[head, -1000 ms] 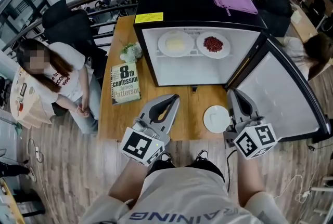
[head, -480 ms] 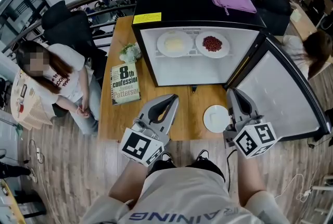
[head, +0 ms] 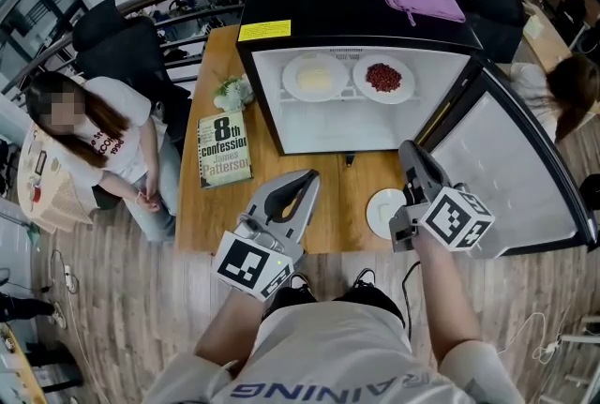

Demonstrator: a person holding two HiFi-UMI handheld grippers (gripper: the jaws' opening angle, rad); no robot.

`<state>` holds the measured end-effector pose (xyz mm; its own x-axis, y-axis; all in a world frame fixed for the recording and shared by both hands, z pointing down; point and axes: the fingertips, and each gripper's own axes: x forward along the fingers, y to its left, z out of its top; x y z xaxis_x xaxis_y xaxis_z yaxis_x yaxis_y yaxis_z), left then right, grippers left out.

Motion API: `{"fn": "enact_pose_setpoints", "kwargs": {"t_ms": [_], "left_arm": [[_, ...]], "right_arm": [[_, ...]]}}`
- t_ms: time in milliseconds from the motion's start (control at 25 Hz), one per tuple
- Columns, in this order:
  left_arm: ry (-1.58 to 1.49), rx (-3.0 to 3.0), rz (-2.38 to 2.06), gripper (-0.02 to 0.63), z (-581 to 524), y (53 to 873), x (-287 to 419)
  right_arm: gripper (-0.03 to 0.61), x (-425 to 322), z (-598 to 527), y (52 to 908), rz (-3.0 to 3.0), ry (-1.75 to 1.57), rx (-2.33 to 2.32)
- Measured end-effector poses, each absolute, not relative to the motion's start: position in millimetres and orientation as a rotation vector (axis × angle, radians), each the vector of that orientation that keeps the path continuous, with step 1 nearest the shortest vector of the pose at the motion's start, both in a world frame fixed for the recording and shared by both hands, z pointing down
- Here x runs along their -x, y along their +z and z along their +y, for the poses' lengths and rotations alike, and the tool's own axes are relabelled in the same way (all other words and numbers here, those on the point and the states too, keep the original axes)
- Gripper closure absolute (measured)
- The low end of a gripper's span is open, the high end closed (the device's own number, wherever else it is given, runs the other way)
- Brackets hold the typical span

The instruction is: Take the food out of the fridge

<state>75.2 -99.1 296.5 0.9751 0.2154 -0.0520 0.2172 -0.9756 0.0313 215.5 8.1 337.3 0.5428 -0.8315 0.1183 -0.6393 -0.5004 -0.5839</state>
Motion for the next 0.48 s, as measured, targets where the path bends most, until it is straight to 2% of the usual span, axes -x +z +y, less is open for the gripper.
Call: {"fn": "enact_pose_setpoints", "kwargs": {"t_ms": [40,120,480], "left_arm": [[-0.072,-3.083,0.336,0.606,-99.8,298.1,-74.9],[-0.066,-3.08,0.332,0.606,-101.2,301.2,-74.1],[-0.026,-3.071,0.297,0.606,-115.5,311.1,-71.0]], "right_arm": [[0.548,-223.3,2.6,342.4,1.15,-0.574,2.244],[0.452,-238.9,-7.7,351.9,1.071,-0.631,2.123],[0.436,-302.9,-35.4,391.2,0.687,-0.707,1.815]]}}
